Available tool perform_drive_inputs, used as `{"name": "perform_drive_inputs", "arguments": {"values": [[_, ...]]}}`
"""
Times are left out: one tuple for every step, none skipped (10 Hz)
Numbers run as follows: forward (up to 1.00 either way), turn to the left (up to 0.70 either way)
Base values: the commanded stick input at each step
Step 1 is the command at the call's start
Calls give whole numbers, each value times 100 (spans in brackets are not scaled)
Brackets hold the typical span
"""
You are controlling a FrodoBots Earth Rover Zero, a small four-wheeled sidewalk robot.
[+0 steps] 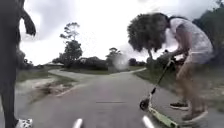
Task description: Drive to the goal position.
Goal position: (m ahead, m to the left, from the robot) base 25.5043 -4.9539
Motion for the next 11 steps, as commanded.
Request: {"name": "perform_drive_inputs", "arguments": {"values": [[70,0],[70,0],[70,0],[70,0],[70,0],[70,0],[70,0],[70,0],[70,0],[70,0],[70,0]]}}
